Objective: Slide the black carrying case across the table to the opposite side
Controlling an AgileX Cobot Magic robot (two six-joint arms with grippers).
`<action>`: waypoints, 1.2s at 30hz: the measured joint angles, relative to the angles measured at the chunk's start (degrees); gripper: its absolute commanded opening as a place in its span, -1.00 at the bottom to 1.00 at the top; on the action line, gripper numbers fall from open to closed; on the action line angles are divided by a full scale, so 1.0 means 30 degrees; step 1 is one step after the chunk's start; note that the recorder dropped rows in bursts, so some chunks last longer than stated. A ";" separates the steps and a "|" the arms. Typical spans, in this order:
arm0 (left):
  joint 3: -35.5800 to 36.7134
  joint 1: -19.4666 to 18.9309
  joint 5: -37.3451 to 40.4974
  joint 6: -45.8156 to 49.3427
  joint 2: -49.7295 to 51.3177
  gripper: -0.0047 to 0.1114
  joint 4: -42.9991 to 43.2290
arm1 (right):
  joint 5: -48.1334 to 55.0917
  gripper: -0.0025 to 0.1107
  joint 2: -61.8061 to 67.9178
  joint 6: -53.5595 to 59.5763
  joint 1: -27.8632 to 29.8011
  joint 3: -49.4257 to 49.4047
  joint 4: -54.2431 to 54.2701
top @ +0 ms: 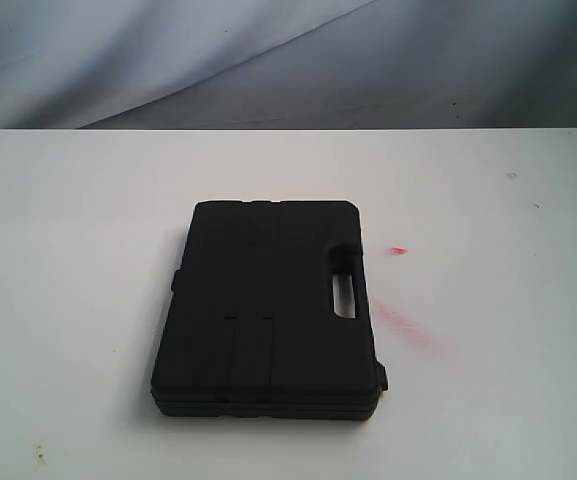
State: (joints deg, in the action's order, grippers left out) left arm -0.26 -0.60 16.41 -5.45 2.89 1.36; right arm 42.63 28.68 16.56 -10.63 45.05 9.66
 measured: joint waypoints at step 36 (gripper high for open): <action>0.0000 0.0000 0.0000 0.0034 0.0000 -0.92 0.0000 | -0.4191 -0.96 1.7404 0.0951 -0.5329 0.1787 0.7720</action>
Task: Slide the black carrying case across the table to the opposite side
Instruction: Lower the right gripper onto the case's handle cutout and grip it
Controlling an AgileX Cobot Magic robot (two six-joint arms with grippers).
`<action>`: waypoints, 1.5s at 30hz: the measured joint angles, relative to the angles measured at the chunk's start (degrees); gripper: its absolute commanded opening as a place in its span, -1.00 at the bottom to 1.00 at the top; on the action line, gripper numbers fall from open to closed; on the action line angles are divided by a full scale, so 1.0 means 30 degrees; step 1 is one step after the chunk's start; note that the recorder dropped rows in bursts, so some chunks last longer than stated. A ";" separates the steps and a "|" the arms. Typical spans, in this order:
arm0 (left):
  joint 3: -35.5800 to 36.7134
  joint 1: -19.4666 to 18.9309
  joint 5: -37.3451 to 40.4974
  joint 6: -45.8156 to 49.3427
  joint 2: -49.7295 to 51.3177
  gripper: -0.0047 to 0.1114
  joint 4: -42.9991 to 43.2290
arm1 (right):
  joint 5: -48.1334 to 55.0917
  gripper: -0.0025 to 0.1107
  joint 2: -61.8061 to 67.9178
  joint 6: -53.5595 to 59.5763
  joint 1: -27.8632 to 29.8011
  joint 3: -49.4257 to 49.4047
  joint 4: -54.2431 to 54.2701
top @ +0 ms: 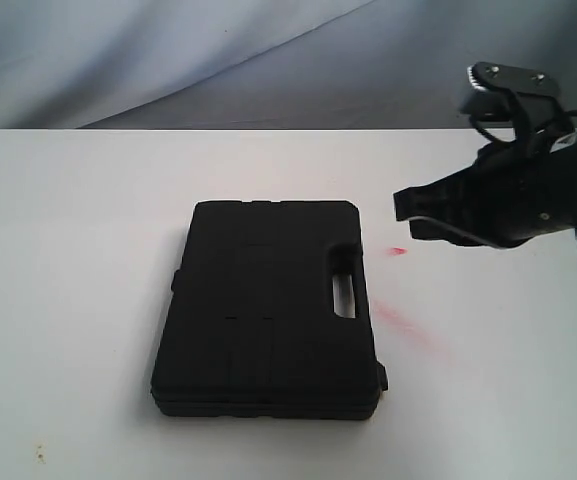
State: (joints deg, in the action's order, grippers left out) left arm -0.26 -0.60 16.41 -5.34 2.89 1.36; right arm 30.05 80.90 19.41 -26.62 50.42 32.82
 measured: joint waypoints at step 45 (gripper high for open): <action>0.0000 0.0000 0.0000 0.0000 0.0000 -0.92 0.0000 | 0.6368 -0.08 1.1208 -0.6760 -0.1586 0.9536 -0.5489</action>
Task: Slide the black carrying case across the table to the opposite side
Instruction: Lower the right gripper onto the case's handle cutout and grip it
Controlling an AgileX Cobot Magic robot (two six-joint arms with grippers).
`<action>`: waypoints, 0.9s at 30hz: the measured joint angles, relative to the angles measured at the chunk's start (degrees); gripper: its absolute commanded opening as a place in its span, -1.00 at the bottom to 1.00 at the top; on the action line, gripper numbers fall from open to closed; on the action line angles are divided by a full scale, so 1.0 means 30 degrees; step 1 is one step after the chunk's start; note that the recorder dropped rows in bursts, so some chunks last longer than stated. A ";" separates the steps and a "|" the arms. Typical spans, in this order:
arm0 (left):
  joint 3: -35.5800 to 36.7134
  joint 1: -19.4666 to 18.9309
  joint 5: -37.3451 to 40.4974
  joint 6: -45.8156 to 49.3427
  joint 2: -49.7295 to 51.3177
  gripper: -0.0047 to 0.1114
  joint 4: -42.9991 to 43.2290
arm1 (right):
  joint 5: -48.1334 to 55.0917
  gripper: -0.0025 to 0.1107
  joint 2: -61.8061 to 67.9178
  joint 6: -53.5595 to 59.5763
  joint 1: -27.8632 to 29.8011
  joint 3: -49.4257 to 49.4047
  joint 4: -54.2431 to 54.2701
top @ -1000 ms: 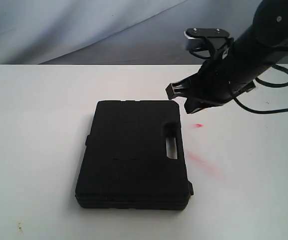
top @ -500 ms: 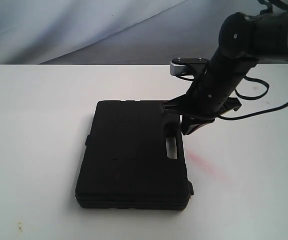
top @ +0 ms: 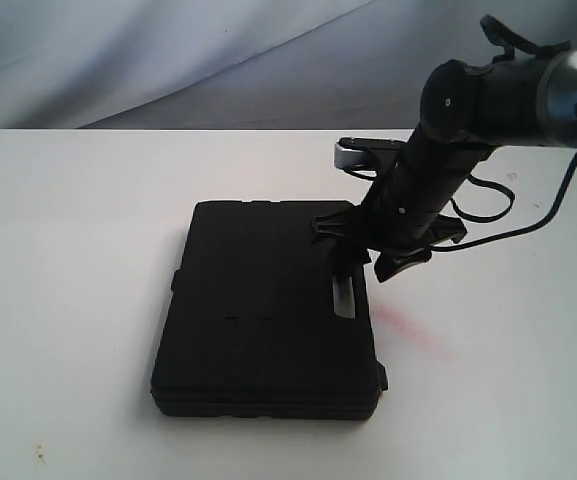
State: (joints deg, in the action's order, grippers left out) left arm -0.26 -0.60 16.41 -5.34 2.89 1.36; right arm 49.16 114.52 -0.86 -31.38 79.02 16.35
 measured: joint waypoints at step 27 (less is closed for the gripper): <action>0.0000 0.0000 0.0000 0.0000 0.0000 -0.92 0.0000 | -0.1363 -0.36 0.1574 -0.2400 -0.0769 0.0000 -0.2148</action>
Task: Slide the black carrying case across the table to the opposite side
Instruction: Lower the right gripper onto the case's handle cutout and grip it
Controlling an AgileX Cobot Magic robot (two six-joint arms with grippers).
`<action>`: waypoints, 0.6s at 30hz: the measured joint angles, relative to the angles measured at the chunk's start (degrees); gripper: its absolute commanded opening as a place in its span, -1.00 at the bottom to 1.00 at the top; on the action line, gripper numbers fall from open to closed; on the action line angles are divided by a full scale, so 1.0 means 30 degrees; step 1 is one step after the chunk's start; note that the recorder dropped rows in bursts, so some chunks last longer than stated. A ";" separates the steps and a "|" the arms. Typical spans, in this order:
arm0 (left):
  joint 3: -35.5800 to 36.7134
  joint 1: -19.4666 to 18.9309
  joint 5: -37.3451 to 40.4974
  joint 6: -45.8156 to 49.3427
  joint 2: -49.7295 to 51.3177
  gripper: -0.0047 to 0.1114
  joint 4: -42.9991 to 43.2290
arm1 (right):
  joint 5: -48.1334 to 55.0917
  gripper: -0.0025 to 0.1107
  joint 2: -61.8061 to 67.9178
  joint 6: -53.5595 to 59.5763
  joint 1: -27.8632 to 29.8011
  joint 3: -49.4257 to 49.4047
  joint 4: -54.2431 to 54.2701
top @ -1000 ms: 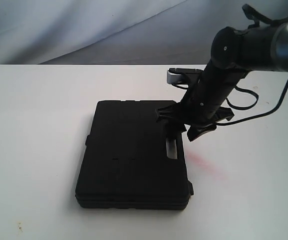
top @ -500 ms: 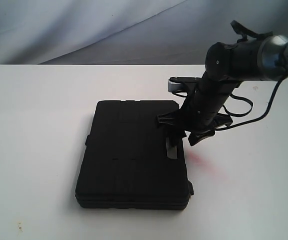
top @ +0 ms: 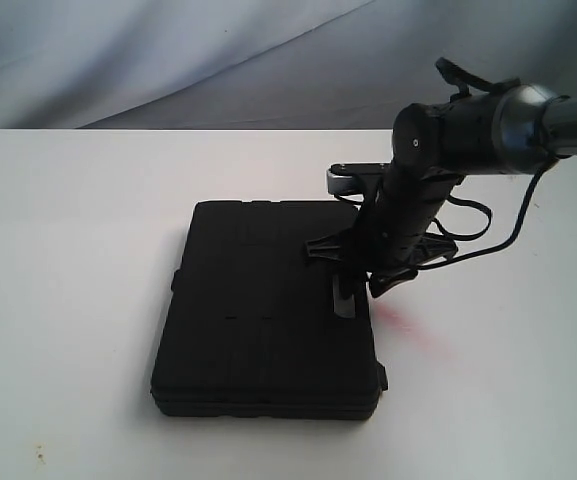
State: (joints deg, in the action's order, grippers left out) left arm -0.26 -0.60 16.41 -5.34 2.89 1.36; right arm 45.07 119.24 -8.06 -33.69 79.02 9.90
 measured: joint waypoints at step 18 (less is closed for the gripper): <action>0.0000 0.0000 0.0000 0.0000 0.0000 -0.92 0.0000 | 0.0200 -0.67 0.0350 -0.0350 -0.0094 0.0000 -0.0049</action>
State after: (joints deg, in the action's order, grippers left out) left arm -0.26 -0.60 16.41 -5.34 2.89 1.36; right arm 45.67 120.29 -9.11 -33.97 79.02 9.76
